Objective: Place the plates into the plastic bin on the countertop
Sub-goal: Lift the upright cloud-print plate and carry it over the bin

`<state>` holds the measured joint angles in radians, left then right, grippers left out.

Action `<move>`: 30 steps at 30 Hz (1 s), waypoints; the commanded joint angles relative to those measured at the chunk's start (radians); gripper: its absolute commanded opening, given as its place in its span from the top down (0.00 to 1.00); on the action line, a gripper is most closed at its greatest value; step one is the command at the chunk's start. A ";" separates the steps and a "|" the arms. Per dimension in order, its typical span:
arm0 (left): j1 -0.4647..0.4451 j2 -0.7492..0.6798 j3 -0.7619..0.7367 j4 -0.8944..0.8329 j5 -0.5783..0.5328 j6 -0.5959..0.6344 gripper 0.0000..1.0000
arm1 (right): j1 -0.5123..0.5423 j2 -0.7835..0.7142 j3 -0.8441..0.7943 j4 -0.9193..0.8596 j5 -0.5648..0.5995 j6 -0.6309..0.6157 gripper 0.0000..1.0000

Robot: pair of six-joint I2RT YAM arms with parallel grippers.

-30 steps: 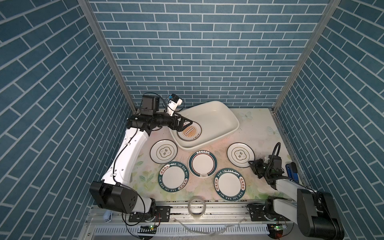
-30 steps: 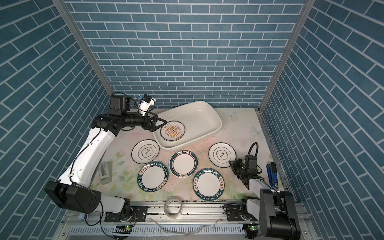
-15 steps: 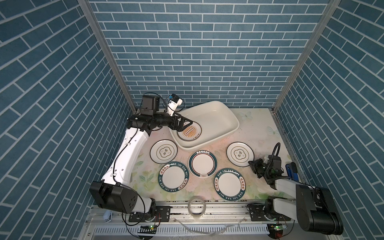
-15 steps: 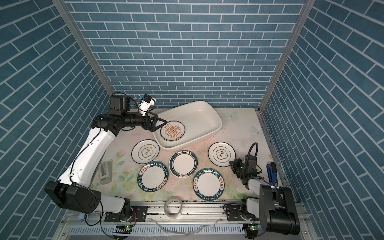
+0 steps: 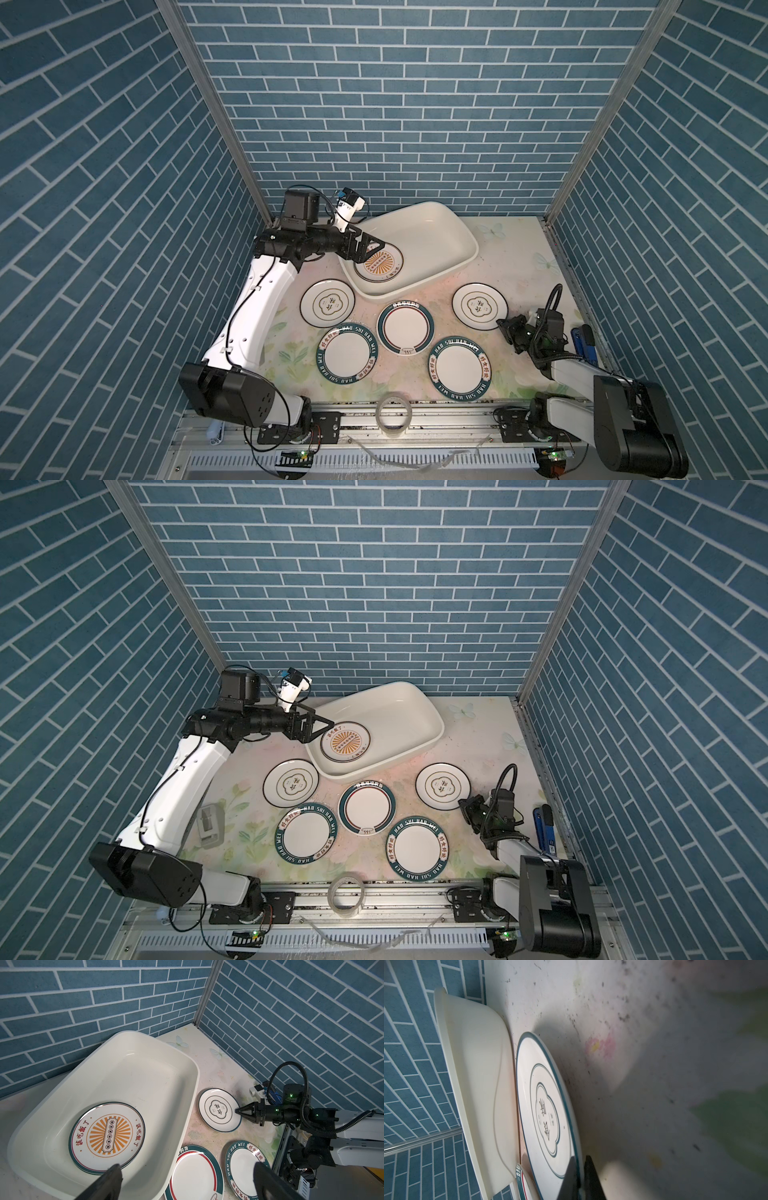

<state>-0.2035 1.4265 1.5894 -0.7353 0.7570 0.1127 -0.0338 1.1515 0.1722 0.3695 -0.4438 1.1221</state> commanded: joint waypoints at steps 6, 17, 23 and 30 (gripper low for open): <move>-0.005 -0.033 0.044 -0.029 -0.011 0.003 0.01 | 0.002 -0.133 0.103 -0.200 0.013 -0.002 1.00; -0.004 -0.030 0.051 -0.054 -0.058 -0.010 0.01 | -0.002 -0.271 0.227 -0.453 0.012 -0.067 1.00; -0.004 -0.024 0.061 -0.070 -0.110 -0.008 0.01 | -0.002 -0.295 0.322 -0.585 0.005 -0.132 1.00; -0.004 -0.009 0.085 -0.078 -0.160 -0.013 0.00 | -0.002 -0.238 0.495 -0.718 0.013 -0.201 1.00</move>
<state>-0.2035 1.4101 1.6455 -0.7967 0.6258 0.1009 -0.0338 0.8967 0.5957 -0.2928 -0.4297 0.9821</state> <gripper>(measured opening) 0.995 0.074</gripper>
